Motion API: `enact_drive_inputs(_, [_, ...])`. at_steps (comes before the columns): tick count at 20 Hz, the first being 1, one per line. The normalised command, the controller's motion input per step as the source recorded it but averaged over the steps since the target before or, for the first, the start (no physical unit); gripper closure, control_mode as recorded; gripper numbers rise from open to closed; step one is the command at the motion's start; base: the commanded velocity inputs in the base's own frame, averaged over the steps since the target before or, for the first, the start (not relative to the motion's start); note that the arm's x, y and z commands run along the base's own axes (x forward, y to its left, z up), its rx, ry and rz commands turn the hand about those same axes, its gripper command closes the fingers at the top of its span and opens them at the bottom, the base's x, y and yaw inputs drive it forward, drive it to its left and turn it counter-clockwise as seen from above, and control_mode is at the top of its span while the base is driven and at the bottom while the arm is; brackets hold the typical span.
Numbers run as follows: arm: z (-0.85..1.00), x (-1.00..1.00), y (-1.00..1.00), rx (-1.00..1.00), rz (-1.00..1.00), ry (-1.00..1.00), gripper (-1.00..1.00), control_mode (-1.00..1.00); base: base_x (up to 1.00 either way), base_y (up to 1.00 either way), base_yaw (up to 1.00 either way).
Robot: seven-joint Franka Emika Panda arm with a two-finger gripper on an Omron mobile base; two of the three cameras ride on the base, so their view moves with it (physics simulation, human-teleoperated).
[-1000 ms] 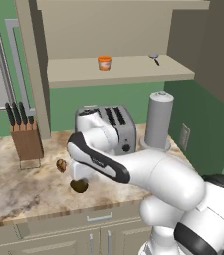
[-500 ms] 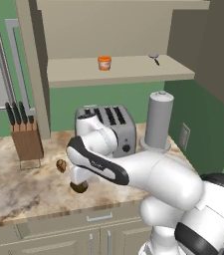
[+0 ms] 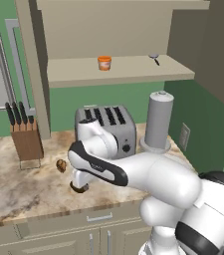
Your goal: Pick the avocado and bread from the counter and place them on the plate. Then pick the jam from the cabinet and place it next to the plate. Lastly close the cabinet door.
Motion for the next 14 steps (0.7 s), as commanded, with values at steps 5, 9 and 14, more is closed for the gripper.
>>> enact_drive_inputs(5, [-0.10, 0.07, 0.08, 0.04, 0.01, 0.00, -1.00, -1.00, 0.00, 0.00, 0.00])
enact_drive_inputs(9, [-0.06, 0.04, 0.14, 0.03, 0.00, 0.00, -1.00, -1.00, 0.00, 0.00, 0.00])
enact_drive_inputs(14, [-0.06, 0.10, 0.15, 0.00, 0.00, 0.00, -1.00, -1.00, 0.00, 0.00, 0.00])
